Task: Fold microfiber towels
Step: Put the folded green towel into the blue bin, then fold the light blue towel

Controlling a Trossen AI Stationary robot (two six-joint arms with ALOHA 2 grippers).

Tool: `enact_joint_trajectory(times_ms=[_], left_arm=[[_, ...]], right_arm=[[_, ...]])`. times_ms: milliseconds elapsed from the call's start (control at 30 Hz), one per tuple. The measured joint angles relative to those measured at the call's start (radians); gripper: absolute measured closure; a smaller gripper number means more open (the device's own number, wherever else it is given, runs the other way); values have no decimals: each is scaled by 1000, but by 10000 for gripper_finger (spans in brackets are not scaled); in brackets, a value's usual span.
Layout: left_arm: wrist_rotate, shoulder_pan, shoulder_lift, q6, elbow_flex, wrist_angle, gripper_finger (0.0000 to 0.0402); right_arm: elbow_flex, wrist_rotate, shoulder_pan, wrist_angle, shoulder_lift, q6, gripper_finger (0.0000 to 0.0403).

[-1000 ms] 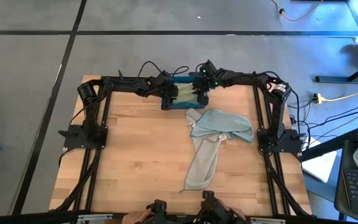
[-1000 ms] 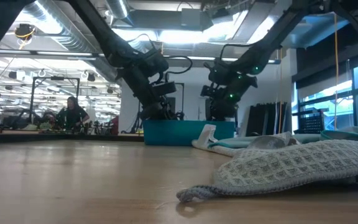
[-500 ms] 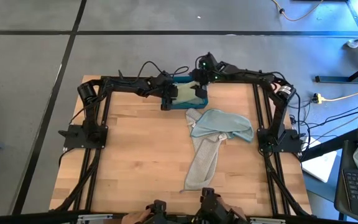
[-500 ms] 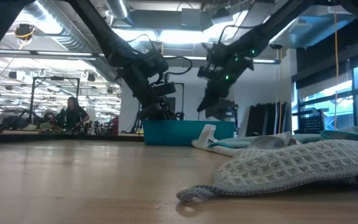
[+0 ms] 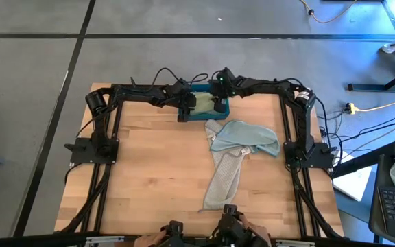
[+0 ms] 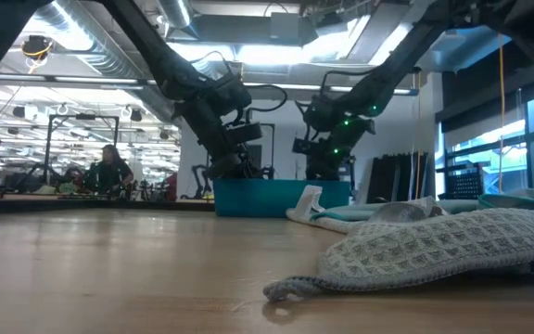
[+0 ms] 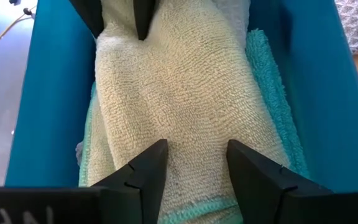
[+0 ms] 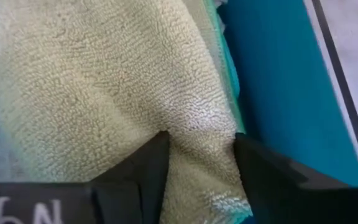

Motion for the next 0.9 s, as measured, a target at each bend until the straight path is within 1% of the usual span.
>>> enact_joint_trajectory(times_ms=[200,333,467,667,800,900], left_arm=[[-4,0,0,1,0,0,241],[-31,-1,-4,17,-1,-3,241],[-59,-6,-21,17,-2,-1,241],[-84,-21,-71,10,-2,12,241],[-84,-34,-114,-5,-2,14,241],[-88,-43,-146,-25,-2,15,241]], right_arm=[[0,9,1,4,-8,11,220],[12,26,5,1,-72,20,220],[16,21,12,4,-141,47,220],[16,7,29,-76,-199,136,221],[16,-39,77,-121,-235,192,221],[16,-19,132,-136,-282,199,221]])
